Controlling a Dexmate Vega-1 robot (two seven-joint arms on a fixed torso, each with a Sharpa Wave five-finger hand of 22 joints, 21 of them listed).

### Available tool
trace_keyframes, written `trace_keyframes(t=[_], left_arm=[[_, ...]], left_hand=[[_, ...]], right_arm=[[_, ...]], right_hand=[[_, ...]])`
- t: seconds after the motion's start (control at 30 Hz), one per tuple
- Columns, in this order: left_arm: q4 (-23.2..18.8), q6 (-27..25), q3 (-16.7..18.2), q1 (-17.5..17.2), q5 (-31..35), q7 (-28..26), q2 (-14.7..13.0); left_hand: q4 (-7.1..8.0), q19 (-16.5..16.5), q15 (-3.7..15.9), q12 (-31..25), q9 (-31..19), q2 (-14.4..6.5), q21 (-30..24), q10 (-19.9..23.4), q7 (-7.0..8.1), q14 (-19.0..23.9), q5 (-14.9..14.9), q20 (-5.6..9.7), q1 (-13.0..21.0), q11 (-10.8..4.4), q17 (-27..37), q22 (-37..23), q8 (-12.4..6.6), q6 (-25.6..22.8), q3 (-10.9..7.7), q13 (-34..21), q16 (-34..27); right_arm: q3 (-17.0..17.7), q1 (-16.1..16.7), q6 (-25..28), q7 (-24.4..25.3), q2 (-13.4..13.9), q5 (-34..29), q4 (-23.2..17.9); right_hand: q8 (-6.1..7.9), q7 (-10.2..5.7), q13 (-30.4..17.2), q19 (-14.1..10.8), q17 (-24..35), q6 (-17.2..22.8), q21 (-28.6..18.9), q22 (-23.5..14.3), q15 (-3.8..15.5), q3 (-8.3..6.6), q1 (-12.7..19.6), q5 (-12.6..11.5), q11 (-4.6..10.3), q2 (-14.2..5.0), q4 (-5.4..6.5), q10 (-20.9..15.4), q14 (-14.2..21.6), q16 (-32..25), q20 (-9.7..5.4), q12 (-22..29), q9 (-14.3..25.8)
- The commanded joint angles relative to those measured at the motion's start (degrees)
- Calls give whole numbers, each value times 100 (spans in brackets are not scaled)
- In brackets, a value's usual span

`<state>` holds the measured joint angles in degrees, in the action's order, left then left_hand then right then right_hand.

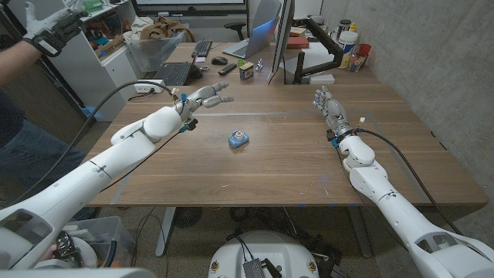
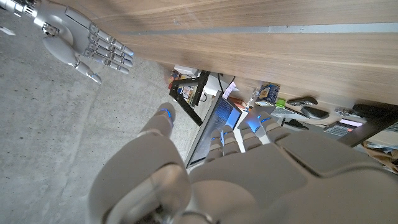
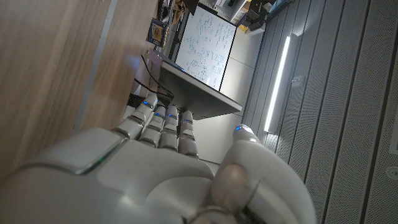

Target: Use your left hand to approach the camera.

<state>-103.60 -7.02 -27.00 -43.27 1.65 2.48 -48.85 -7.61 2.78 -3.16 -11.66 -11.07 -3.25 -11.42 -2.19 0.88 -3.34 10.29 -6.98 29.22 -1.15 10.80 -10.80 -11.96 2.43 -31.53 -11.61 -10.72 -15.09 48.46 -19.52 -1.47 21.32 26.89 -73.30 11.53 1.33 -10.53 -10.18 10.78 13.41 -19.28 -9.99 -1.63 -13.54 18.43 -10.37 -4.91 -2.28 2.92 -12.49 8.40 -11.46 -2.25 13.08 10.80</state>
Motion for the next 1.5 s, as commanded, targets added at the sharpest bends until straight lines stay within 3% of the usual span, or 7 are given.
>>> trace_keyframes(t=[0.03, 0.53, 1.5], left_arm=[[-88, -160, -281, 237, 510, 100, -19], [-279, -365, -532, 375, 1066, 260, -64], [-414, -527, -961, 580, 1743, 759, -43]], left_hand=[[-49, 8, 11, -23, -14, 4, -32, -33, 52, -4, -10, -46, 79, -36, 24, -32, 19, 0, -27, -22, -22], [-72, 25, 32, -30, -18, 29, -44, -55, 70, 16, -7, -69, 127, -71, 28, -40, 20, 6, -31, -31, -35], [-101, 64, -4, -22, -24, 114, -58, -161, 124, -93, 5, -186, 192, -37, 38, -50, 30, 46, -13, -47, -13]], right_arm=[[10, -53, -5, -44, -19, 2, 75], [46, -131, -36, -135, -96, 8, 239], [62, -60, 27, -87, -79, 1, 105]], right_hand=[[1, -6, -21, -11, 17, 43, 23, -26, 16, -25, -15, -1, -10, -42, -31, -53, 57, 1, 5, 1, 8], [6, -11, -21, -33, 17, 71, 46, -28, 37, -21, -20, -1, -6, -47, -42, -78, 94, -6, 11, 2, 8], [4, -11, -22, -59, 24, 96, 91, -32, 28, -14, -45, 0, 13, -68, -47, -107, 126, -7, 15, 0, 9]])
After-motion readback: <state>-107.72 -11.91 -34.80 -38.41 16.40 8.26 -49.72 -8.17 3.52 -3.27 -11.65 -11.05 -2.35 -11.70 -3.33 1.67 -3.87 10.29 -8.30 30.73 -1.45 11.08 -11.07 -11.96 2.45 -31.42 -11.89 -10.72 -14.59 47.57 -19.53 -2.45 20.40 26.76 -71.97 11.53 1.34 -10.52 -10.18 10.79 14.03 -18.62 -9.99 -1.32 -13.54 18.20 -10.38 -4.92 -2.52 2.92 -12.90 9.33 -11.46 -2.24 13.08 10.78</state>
